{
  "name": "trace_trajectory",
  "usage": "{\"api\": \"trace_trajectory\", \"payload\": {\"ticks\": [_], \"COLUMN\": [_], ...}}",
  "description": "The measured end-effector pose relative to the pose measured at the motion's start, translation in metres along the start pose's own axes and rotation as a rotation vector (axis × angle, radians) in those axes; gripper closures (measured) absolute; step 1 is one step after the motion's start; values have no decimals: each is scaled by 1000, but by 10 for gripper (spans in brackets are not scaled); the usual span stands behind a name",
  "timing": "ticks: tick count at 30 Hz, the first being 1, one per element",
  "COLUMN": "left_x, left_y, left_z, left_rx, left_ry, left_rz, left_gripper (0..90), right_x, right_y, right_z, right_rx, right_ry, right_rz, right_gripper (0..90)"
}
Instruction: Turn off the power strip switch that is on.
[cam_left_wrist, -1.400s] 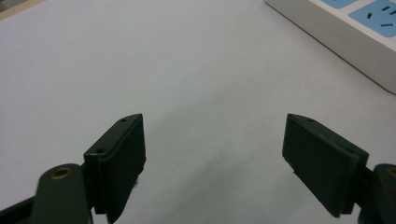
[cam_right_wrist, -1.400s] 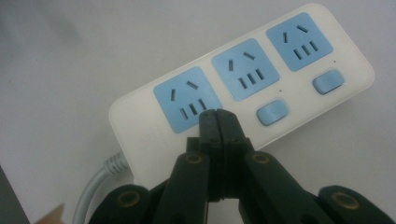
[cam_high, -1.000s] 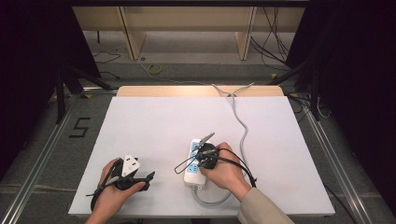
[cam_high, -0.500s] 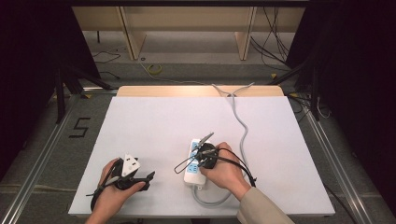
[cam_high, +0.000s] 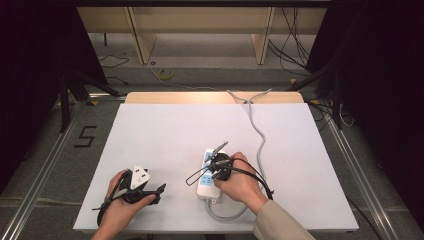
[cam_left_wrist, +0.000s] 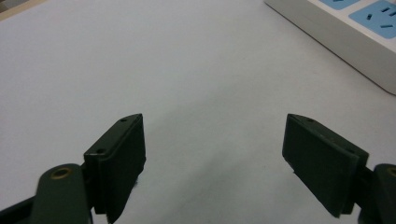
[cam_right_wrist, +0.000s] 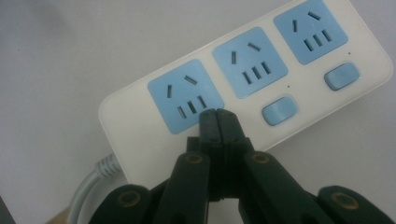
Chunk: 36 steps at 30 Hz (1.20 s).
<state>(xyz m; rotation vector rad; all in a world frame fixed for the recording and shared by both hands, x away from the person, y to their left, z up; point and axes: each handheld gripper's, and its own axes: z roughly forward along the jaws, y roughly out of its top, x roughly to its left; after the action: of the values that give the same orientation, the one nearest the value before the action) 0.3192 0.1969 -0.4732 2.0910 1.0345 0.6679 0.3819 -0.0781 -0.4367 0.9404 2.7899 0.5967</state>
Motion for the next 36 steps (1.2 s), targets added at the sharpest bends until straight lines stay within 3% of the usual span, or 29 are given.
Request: {"api": "trace_trajectory", "payload": {"ticks": [12,25,28,32,36], "left_x": [0,-1,-1,-1,-1], "left_y": [0,0,0,0,1], "left_z": [0,0,-1,0,0], "left_rx": [-4,-7,-7,-8,-6], "left_ry": [2,5,6,5,5], "left_rz": [-3,-6,-6,-4,-3], "left_gripper": [213,213,213,213,213], "right_x": [5,5,6,5,5], "right_y": [3,4,4,4,4], "right_z": [0,2,2,1,2], "right_rx": [22,40,37,41,36], "right_ry": [-32,-43,-43,-45,-34], "right_rz": [-8,-13,4,-14,8], "right_gripper": [900,900,900,900,900]}}
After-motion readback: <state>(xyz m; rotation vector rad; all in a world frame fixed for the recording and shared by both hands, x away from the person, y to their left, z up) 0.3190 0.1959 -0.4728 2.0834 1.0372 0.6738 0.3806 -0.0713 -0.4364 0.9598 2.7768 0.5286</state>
